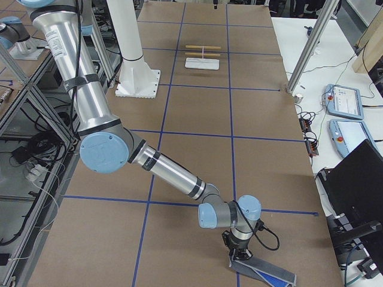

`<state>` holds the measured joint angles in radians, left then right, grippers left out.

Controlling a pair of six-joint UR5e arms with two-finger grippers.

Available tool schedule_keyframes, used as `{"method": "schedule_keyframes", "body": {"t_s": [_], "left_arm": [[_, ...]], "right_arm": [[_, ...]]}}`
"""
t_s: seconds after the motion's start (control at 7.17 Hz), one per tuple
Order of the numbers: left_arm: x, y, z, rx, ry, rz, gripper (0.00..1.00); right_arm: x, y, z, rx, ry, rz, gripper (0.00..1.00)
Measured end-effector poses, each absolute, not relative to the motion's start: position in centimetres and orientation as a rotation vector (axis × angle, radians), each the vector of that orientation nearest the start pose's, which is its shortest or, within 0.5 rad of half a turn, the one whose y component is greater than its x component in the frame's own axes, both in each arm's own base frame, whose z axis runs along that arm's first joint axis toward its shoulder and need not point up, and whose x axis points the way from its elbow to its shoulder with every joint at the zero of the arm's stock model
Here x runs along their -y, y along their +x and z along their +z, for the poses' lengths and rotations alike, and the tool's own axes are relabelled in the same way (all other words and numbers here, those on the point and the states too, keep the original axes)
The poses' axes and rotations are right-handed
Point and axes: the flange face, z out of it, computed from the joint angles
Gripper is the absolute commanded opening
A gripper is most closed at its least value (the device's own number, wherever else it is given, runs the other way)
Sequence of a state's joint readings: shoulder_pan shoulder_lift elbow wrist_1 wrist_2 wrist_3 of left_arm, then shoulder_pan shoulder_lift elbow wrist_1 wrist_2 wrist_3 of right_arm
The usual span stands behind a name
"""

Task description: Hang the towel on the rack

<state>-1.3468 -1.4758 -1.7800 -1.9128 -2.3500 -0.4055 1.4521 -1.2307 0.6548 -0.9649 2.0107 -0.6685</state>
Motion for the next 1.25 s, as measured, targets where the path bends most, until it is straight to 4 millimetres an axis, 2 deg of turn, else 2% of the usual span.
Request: {"method": "schedule_keyframes", "body": {"t_s": [0.42,0.7,0.84,0.98,1.12,1.25], "left_arm": [[47.2,4.2,56.0,-0.861,0.175,0.008,0.99],[47.2,4.2,55.9,-0.861,0.177,0.008,0.99],[47.2,4.2,55.9,-0.861,0.177,0.007,0.99],[47.2,4.2,55.9,-0.862,0.178,0.007,0.99],[47.2,4.2,55.8,-0.863,0.178,0.008,0.99],[47.2,4.2,55.7,-0.864,0.179,0.008,0.99]], "right_arm": [[58.6,1.9,86.0,0.428,0.153,-0.784,0.00],[59.8,2.2,84.7,0.453,0.179,-0.772,0.00],[60.4,3.0,83.7,0.496,0.202,-0.751,0.00],[61.0,4.0,82.3,0.540,0.218,-0.726,0.00],[61.9,4.8,79.9,0.571,0.221,-0.701,0.00],[62.9,5.3,76.3,0.595,0.206,-0.679,0.00]]}}
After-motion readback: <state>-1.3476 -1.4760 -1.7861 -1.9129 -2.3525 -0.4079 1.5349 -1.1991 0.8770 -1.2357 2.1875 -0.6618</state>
